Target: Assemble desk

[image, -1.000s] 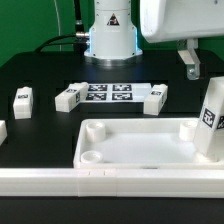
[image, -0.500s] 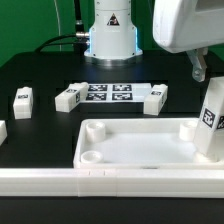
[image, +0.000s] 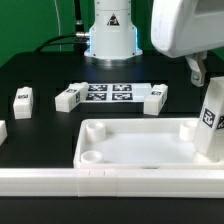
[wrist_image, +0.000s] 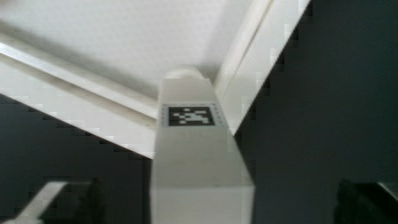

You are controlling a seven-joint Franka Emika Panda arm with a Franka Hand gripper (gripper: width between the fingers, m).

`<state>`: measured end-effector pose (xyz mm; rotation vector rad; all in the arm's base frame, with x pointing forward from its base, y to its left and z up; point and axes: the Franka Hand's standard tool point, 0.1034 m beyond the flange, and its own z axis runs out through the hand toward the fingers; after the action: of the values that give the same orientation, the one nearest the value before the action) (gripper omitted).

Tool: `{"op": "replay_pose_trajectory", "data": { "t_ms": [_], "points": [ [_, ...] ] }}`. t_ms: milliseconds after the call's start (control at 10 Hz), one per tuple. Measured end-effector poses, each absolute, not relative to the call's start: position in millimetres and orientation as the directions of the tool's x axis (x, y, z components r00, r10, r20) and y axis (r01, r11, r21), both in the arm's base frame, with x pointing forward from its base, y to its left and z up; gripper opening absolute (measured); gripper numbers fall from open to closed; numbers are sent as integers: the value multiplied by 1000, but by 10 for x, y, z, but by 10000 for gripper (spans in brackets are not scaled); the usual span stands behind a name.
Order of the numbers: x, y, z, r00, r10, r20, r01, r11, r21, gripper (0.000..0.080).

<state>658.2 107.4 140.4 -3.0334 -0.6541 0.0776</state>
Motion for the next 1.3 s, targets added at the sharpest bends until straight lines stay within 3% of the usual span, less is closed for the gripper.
{"op": "replay_pose_trajectory", "data": {
  "t_ms": [200, 1200, 1300],
  "points": [
    [6570, 1027, 1298, 912, 408, -51, 405, -913, -52, 649],
    [6692, 1038, 1196, 909, 415, -42, 413, -909, -53, 637],
    [6684, 1046, 1186, 908, 416, -43, 414, -909, -54, 467]
  ]
}}
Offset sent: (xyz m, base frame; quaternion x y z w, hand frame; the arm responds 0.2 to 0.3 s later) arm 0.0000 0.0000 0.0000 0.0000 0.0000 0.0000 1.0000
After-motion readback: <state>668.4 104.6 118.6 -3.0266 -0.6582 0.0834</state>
